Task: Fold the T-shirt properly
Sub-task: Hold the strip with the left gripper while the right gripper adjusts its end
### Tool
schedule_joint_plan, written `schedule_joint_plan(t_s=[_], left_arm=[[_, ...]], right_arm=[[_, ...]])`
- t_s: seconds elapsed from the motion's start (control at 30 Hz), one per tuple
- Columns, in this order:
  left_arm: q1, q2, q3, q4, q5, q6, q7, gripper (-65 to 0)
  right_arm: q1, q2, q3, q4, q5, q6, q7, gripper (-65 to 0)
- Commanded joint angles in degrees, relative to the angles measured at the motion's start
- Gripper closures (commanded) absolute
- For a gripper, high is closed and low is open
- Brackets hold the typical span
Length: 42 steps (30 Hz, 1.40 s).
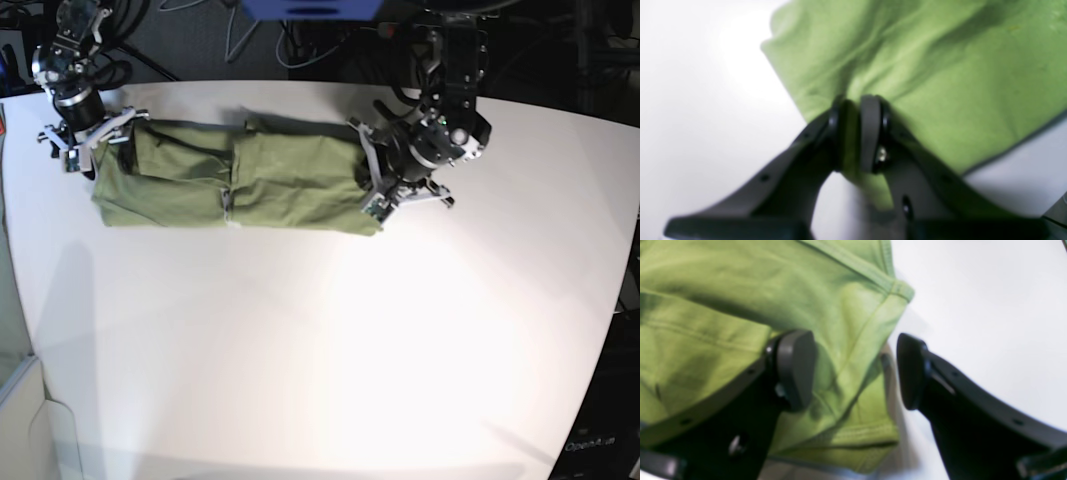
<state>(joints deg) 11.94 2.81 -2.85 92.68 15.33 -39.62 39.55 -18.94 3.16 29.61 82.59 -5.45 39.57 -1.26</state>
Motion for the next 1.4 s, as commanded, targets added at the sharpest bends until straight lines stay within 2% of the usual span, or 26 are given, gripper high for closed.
schedule_joint_plan(t_s=[0.0, 0.07, 0.17, 0.23, 0.3, 0.57, 0.63, 0.83, 0.93, 1.0, 1.17, 1.23, 1.37], left_arm=[[1.4, -0.5, -0.2, -0.5, 2.9, -0.4, 5.4, -7.8], [1.4, -0.5, -0.2, -0.5, 2.9, -0.4, 5.4, -7.8], [1.5, -0.4, -0.2, -0.5, 2.9, -0.4, 5.4, -7.8], [1.8, -0.4, -0.2, -0.5, 2.9, -0.4, 5.4, -7.8], [2.2, -0.4, -0.2, -0.4, 2.9, -0.4, 5.4, -7.8], [3.0, -0.6, -0.2, -0.5, 2.9, -0.4, 5.4, -7.8], [3.1, -0.6, -0.2, -0.5, 2.9, -0.4, 5.4, -7.8], [3.1, -0.4, -0.2, -0.6, 2.9, -0.4, 5.4, -7.8], [3.0, -0.3, -0.2, -0.6, 2.9, -0.4, 5.4, -7.8], [3.0, -0.3, -0.2, -0.6, 2.9, -0.4, 5.4, -7.8], [3.1, -0.6, -0.2, -0.6, 2.9, -0.4, 5.4, -7.8], [3.1, -0.6, -0.2, -0.6, 2.9, -0.4, 5.4, -7.8], [3.1, -0.6, -0.2, -0.6, 2.9, -0.4, 5.4, -7.8]], right_arm=[[-0.4, 0.6, 0.0, 0.3, -0.8, 0.4, -0.8, -37.6], [-0.4, 0.6, -0.1, 0.3, -0.8, 0.4, -0.8, -32.9], [-0.4, 0.6, -0.2, 0.4, -0.9, 0.4, -0.8, -17.7], [-0.3, 1.0, -0.2, 0.8, -0.9, 0.4, -0.8, -9.7], [-0.1, 1.8, -0.2, 1.2, -0.9, 0.4, -0.8, -7.3], [-0.5, 3.0, -1.7, 12.2, -1.0, 0.4, -0.7, -7.0], [-1.2, 3.2, -3.3, 16.1, -3.1, 0.4, -0.8, -7.0], [-3.9, -1.8, -9.8, 24.3, -12.5, 0.4, -0.5, -7.0], [-4.6, -3.6, -12.4, 25.5, -15.2, 0.4, -0.5, -7.0], [-4.2, -4.6, -12.1, 25.1, -15.3, 0.4, -0.7, -7.1], [-2.0, -4.6, -7.8, 21.4, -15.3, 0.4, -0.7, -8.0], [-0.8, -4.6, -5.5, 18.9, -15.3, 0.4, -0.7, -12.3], [2.5, -4.7, 0.0, 15.1, -15.2, 0.4, -0.5, -30.2]])
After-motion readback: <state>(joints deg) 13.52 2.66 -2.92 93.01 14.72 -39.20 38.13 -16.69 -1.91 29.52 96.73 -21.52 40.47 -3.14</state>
